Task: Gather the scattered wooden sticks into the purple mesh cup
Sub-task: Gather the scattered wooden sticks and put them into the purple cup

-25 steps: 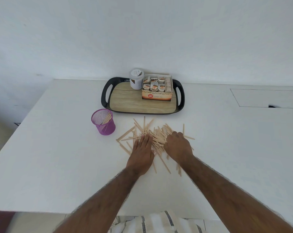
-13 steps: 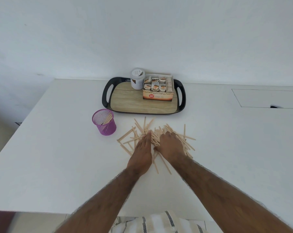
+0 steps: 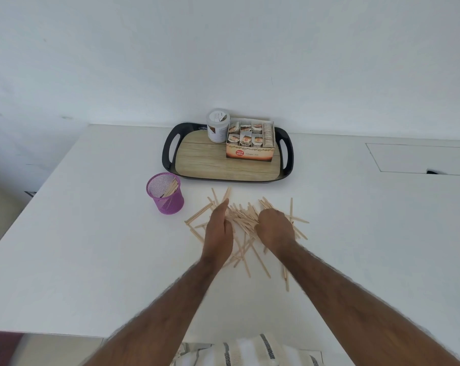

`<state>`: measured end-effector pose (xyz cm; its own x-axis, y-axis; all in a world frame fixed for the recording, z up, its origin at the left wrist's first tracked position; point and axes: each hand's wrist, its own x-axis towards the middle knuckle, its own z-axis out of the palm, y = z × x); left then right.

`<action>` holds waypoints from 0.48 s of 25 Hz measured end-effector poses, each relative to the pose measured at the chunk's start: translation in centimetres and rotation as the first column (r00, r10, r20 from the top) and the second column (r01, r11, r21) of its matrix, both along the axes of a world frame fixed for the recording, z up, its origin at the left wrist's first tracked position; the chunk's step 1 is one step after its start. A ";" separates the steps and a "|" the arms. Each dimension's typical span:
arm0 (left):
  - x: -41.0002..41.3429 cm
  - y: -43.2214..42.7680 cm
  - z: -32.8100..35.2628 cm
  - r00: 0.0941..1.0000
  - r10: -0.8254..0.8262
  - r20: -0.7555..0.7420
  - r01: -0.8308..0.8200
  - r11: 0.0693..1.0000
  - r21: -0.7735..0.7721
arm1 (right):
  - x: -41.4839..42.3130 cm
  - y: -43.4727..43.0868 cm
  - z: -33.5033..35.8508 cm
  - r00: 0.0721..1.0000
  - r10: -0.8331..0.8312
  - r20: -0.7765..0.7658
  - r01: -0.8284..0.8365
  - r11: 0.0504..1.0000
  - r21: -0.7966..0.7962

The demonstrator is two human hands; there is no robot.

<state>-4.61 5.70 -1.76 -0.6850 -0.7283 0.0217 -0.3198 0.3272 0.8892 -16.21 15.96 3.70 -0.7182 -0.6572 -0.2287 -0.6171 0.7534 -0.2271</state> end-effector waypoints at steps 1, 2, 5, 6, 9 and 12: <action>-0.3 -0.3 0.3 0.999 0.040 -0.023 -0.039 0.999 0.025 | -0.3 0.2 0.2 0.999 -0.022 0.032 0.023 1.000 -0.017; -0.6 -0.7 0.6 0.997 0.066 -0.038 -0.064 0.997 0.046 | -0.6 0.4 0.4 0.998 -0.038 0.058 0.041 0.998 -0.038; -1.4 -1.3 1.2 0.995 0.092 -0.046 -0.088 0.991 0.098 | -1.6 1.0 1.0 0.991 -0.075 0.110 0.087 0.991 -0.103; -1.6 -1.4 1.3 0.994 0.097 -0.044 -0.091 0.989 0.115 | -1.9 1.1 1.2 0.989 -0.078 0.128 0.093 0.988 -0.123; -2.0 -1.2 1.6 0.992 0.122 -0.044 -0.112 0.977 0.182 | -2.8 1.5 1.7 0.987 -0.054 0.152 0.080 0.982 -0.172; -2.6 -0.9 2.3 0.987 0.133 -0.090 -0.090 0.923 0.374 | -3.1 1.7 1.8 0.989 -0.002 0.149 0.033 0.978 -0.204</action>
